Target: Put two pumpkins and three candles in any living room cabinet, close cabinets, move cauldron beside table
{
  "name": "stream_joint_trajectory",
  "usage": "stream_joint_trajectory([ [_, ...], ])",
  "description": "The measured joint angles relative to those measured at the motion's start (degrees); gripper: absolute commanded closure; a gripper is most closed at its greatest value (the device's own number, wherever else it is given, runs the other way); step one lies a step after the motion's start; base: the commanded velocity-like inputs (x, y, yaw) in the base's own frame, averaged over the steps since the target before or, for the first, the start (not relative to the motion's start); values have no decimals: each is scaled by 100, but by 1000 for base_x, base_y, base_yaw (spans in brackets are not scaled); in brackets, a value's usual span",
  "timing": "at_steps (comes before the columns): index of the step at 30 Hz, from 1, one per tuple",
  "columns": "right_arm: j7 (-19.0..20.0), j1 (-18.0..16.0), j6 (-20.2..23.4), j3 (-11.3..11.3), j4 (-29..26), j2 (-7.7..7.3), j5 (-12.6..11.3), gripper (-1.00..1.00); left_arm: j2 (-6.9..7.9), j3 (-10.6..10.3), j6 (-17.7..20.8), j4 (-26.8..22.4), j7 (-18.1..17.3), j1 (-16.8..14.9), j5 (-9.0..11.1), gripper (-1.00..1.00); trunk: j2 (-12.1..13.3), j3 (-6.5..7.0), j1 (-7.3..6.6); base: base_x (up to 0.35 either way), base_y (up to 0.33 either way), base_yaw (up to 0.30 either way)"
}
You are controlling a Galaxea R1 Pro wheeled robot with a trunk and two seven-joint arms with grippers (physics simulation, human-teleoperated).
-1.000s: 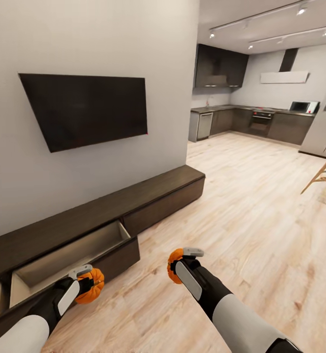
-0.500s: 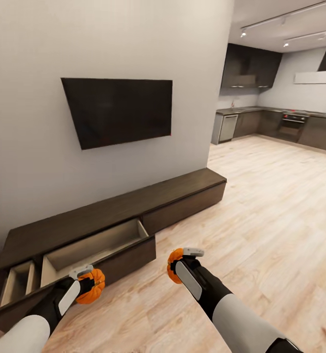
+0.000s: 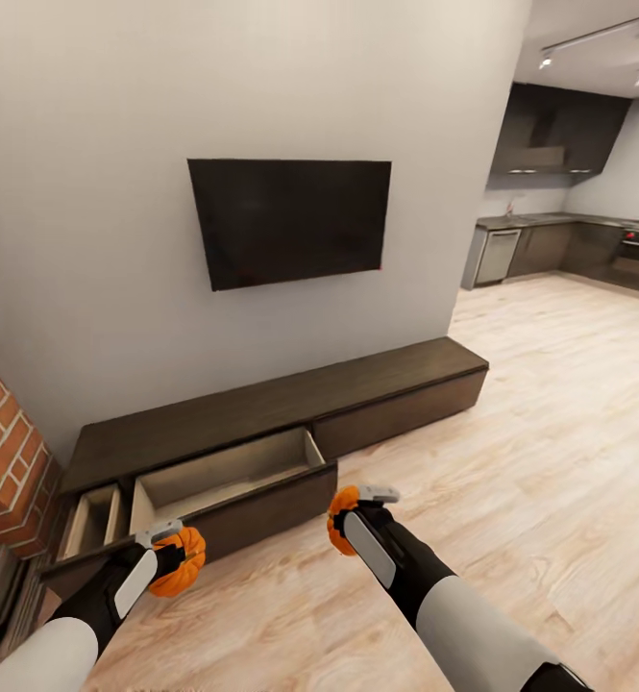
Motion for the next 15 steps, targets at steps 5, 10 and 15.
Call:
stream_joint_trajectory([
  [5,3,-1,4,-6,-26,3,15,100,0,7,-1,-1,0,-1,-8,100,200,90,-110,0,0,32],
  [10,6,4,2,-5,-26,2,20,100,0,12,-9,-2,-8,-1,0,100,242,112,-133,0,0,57],
  [15,2,2,-6,0,-27,3,10,100,0,11,-9,-1,-15,-1,-7,100,242,124,-133,22,-69,241],
])
